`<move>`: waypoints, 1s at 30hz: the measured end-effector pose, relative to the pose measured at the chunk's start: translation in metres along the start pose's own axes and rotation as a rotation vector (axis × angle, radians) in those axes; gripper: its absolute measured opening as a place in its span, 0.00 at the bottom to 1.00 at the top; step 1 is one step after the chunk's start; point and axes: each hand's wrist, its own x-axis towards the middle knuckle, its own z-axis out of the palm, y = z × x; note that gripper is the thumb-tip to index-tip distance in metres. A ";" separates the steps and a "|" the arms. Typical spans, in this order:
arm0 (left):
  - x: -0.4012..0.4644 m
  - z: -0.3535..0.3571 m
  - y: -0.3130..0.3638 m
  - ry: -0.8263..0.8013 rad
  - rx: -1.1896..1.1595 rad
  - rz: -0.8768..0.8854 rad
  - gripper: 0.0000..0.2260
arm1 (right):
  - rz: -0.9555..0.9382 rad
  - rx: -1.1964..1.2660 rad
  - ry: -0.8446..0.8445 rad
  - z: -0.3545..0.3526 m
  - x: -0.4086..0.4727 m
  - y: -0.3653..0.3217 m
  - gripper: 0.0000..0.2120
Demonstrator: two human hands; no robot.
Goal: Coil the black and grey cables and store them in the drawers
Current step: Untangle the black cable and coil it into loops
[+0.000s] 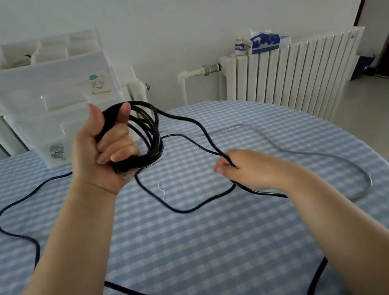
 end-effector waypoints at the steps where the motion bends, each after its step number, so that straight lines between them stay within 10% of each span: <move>1: 0.000 -0.001 -0.002 0.114 0.029 0.072 0.22 | -0.022 0.029 0.034 0.005 0.001 -0.003 0.15; 7: 0.006 0.010 -0.015 0.517 0.089 0.364 0.22 | -0.062 0.375 0.491 0.021 0.006 -0.017 0.11; 16: 0.015 0.022 -0.041 0.615 0.360 0.497 0.24 | -0.194 -0.319 0.189 0.034 -0.016 -0.044 0.14; 30: 0.020 0.019 -0.099 0.670 1.157 0.533 0.18 | -0.320 -0.388 0.124 0.029 -0.021 -0.051 0.13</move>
